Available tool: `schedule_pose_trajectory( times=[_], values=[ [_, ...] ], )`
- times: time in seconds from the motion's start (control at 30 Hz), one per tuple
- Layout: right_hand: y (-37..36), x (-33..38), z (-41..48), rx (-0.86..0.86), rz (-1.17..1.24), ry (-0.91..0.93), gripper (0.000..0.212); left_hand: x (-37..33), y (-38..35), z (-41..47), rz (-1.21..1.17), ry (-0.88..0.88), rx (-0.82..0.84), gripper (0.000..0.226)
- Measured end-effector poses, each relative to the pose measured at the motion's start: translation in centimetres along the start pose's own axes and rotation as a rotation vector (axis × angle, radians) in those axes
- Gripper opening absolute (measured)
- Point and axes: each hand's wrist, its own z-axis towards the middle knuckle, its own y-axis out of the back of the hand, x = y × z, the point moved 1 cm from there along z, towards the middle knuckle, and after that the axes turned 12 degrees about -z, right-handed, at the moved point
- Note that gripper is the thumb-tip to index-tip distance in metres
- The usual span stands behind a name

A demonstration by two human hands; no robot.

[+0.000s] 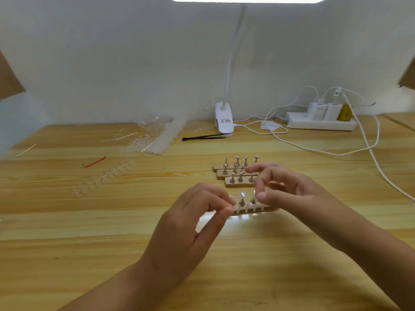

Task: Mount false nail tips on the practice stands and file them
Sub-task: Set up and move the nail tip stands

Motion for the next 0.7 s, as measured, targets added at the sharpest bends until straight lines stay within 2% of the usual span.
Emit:
schedule_pose_trajectory(
  times=[0.1, 0.17, 0.23, 0.3, 0.37, 0.4, 0.5, 0.7],
  values=[
    [0.1, -0.2, 0.1, 0.12, 0.077, -0.042, 0.006, -0.4, 0.0, -0.1, 0.146, -0.217, 0.063, 0.015],
    [0.2, -0.3, 0.1, 0.102, 0.093, -0.041, 0.005, -0.5, -0.1, -0.2, 0.161, -0.27, 0.1, 0.01],
    [0.3, -0.3, 0.1, 0.01, 0.089, -0.01, 0.004, -0.8, -0.3, -0.5, -0.032, -0.108, 0.129, 0.01],
    [0.4, -0.1, 0.0, -0.084, -0.019, 0.075, 0.004, -1.1, -0.4, -0.5, -0.352, 0.215, 0.172, 0.012],
    [0.2, 0.1, -0.3, -0.09, -0.128, 0.17, 0.011, -1.3, -0.5, -0.6, -0.62, 0.473, 0.215, 0.009],
    [0.0, 0.0, -0.4, -0.072, -0.157, 0.203, 0.014, -1.4, -0.5, -0.6, -0.688, 0.535, 0.216, 0.009],
    [-0.6, -0.2, -0.5, -0.056, -0.248, 0.256, 0.017, -1.6, -0.5, -0.5, -0.752, 0.581, 0.203, 0.01],
    [-1.0, -0.9, -0.1, -0.253, -0.547, 0.445, 0.013, -1.5, -0.4, -0.3, -0.793, 0.636, 0.195, 0.013]
  ],
)
